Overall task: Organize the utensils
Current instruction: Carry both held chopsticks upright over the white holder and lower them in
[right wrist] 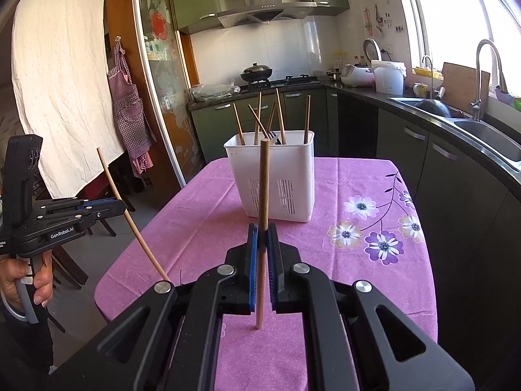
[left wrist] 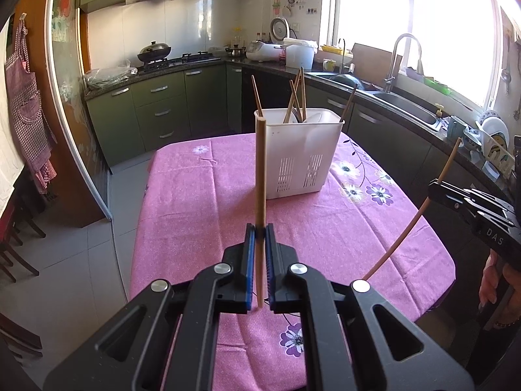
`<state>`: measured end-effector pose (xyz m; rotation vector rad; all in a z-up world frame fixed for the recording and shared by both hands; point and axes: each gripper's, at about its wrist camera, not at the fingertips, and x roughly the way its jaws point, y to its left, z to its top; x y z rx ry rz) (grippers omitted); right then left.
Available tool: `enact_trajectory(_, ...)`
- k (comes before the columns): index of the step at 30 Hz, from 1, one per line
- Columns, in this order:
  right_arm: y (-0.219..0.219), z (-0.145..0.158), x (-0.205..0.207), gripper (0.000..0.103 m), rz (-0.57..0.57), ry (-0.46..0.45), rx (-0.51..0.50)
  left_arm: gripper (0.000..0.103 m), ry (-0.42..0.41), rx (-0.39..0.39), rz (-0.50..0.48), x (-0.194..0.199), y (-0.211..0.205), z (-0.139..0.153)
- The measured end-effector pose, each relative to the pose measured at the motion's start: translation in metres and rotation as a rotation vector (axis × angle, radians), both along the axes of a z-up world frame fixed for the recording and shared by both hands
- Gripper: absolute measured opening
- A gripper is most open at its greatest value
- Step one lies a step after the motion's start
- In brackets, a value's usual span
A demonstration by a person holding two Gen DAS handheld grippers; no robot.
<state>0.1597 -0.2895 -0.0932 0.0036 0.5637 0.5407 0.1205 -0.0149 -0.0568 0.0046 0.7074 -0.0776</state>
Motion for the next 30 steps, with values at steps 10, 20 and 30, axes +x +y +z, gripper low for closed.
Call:
enact_trajectory(10, 0.002, 0.017, 0.006, 0.007, 0.033, -0.013, 0.016, 0.006, -0.001, 0.002, -0.025, 0.016, -0.005, 0.013)
enact_trajectory(20, 0.009, 0.064, 0.013, 0.007, 0.067, -0.11, 0.018, 0.006, -0.058, 0.015, -0.084, 0.033, -0.023, 0.06)
enact_trajectory(30, 0.019, 0.107, 0.038, 0.007, 0.088, -0.182, 0.007, 0.006, -0.162, -0.001, -0.129, 0.077, -0.044, 0.13)
